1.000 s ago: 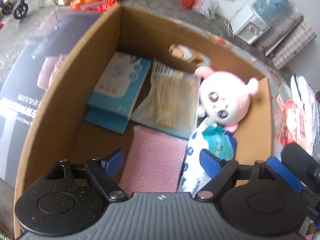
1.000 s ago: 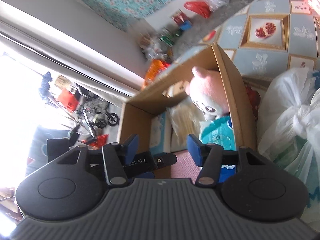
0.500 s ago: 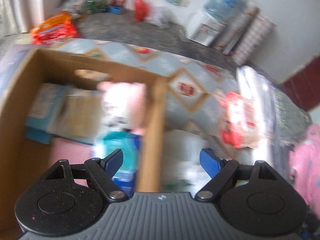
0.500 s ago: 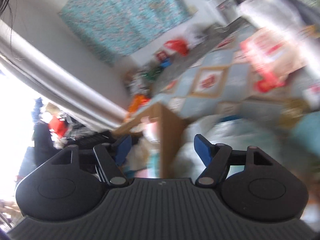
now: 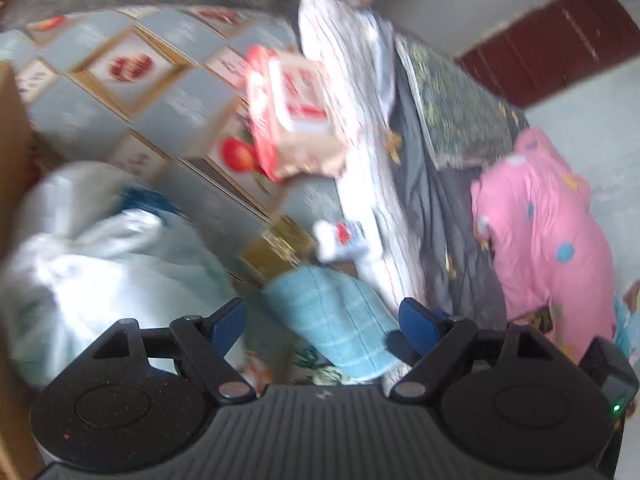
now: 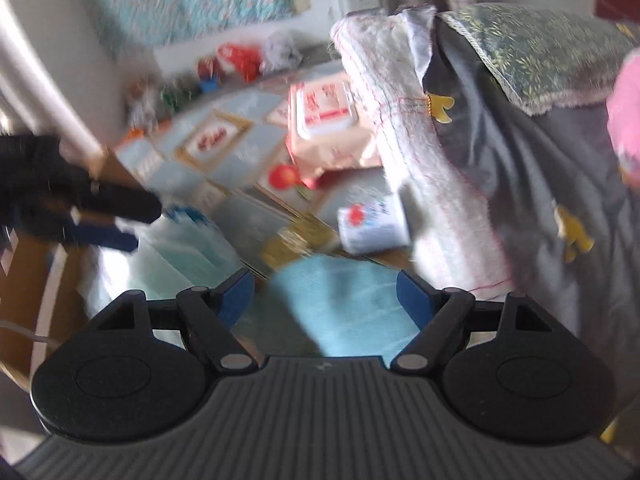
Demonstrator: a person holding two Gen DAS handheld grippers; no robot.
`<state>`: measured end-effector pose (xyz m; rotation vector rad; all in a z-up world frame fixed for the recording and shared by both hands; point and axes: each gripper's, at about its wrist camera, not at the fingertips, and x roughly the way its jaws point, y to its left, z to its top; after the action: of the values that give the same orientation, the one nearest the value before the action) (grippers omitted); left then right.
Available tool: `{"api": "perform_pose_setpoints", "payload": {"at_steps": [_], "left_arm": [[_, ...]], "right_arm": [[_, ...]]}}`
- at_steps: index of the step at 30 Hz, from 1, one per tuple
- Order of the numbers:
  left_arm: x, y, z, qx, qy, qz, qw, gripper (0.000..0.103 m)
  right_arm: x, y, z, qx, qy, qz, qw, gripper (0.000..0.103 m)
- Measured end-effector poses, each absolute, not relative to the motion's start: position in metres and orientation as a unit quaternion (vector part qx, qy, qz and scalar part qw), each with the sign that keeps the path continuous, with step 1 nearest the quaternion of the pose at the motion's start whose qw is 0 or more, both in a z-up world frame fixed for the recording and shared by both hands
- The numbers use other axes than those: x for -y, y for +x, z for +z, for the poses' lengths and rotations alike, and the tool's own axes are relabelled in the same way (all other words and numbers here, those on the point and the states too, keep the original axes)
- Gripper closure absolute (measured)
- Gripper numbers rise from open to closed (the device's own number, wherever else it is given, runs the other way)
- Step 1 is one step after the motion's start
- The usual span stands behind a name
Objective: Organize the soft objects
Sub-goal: 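Move the right gripper to the teal cloth beside the yogurt cup, then grasp the teal cloth with the right gripper while the left gripper grasps it too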
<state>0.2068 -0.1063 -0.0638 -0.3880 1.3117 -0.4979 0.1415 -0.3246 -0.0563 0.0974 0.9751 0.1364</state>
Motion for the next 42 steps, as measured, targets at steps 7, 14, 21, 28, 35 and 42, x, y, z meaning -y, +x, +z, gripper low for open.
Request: {"api": "perform_pose_setpoints", "payload": {"at_steps": [7, 14, 21, 28, 35, 42], "left_arm": [[0.155, 0.222, -0.117, -0.675, -0.178, -0.214, 0.684, 0.019], [0.185, 0.238, -0.148, -0.707, -0.178, -0.206, 0.653, 0.017], [0.189, 0.248, -0.174, -0.726, -0.195, -0.184, 0.633, 0.015], [0.196, 0.251, -0.202, -0.741, -0.195, -0.164, 0.621, 0.009], [0.197, 0.251, -0.216, -0.744, -0.203, -0.144, 0.62, 0.016], [0.199, 0.259, -0.213, -0.731, -0.198, -0.156, 0.634, 0.056]], "right_arm": [[0.317, 0.159, -0.088, -0.498, -0.038, 0.123, 0.857, 0.016], [0.305, 0.169, -0.122, -0.517, -0.085, 0.148, 0.839, 0.018], [0.303, 0.169, -0.14, -0.546, -0.088, 0.151, 0.819, 0.05], [0.305, 0.175, -0.15, -0.556, -0.063, 0.144, 0.816, 0.053], [0.294, 0.183, -0.157, -0.558, -0.066, 0.153, 0.813, 0.029], [0.29, 0.194, -0.157, -0.554, -0.053, 0.127, 0.821, 0.021]]}}
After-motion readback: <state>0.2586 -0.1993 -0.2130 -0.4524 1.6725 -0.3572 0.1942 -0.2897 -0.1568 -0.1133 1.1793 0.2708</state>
